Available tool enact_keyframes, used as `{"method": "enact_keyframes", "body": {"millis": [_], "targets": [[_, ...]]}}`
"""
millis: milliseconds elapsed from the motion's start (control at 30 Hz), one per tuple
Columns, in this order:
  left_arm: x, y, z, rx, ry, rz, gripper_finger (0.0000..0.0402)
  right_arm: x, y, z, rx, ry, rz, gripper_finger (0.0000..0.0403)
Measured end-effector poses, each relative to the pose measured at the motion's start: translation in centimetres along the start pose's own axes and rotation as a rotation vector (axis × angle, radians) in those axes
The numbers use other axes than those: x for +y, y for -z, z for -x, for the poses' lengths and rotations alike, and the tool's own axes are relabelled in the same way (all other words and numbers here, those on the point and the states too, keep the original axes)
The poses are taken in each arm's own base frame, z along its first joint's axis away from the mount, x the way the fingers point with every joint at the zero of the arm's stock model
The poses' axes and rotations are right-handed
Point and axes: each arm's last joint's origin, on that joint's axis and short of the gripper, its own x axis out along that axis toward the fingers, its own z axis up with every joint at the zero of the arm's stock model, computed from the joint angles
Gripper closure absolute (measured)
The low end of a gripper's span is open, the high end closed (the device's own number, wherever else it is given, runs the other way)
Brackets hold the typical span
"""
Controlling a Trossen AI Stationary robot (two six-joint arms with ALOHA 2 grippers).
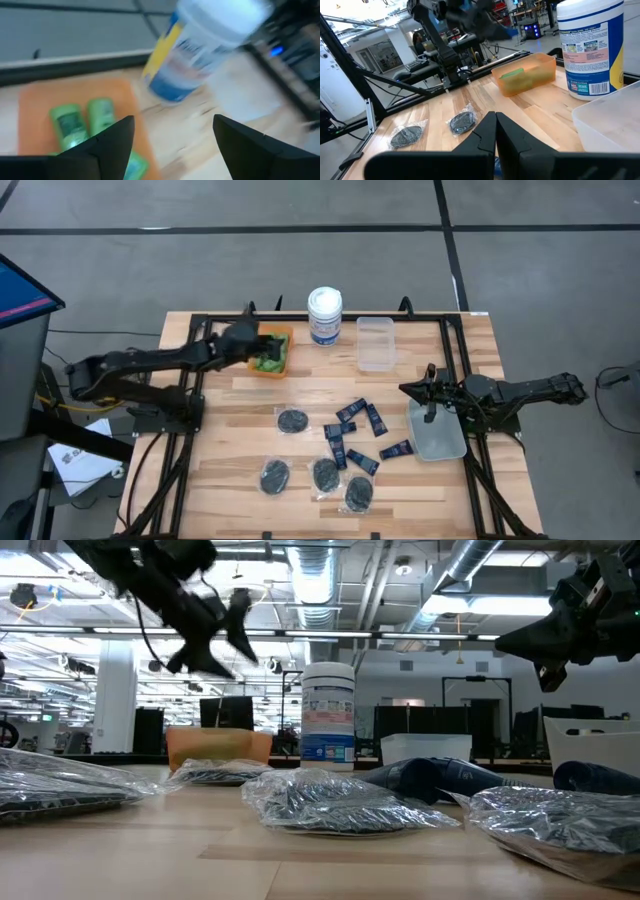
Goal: Pick & Place Travel size toiletries
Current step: Put the black hairbrush into the white bin
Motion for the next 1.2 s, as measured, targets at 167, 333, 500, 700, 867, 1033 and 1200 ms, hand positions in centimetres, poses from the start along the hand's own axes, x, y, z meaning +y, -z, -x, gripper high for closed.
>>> {"method": "enact_keyframes", "body": {"millis": [167,333,500,700,867,1033,1200], "targets": [[-0.2,-2.3,4.3,-0.102,0.168,0.052,0.0152,0.0,0.0,0.0,0.000,0.000,0.000,0.0403],[0.1,-3.9,8.4,-0.208,0.310,0.080,0.0172,0.0,0.0,0.0,0.000,0.000,0.000,0.0403],[0.4,-4.4,11.6,-0.261,0.456,0.068,0.0194,0.0,0.0,0.0,0.000,0.000,-0.001,0.0403],[-0.7,-3.4,13.4,-0.168,0.677,-0.010,0.0217,0.0,-0.1,0.0,-0.005,-0.003,-0.226,0.0403],[-2.1,-2.0,14.2,-0.062,0.816,-0.057,0.0233,0.0,-0.1,0.0,-0.007,-0.003,-0.401,0.0403],[-3.4,-0.5,14.8,0.015,0.879,-0.092,0.0252,0.0,-0.2,0.0,-0.015,-0.008,-0.523,0.0403],[-5.2,1.9,14.5,0.147,0.921,-0.163,0.0265,0.1,-0.3,0.0,-0.024,-0.012,-0.543,0.0403]]}}
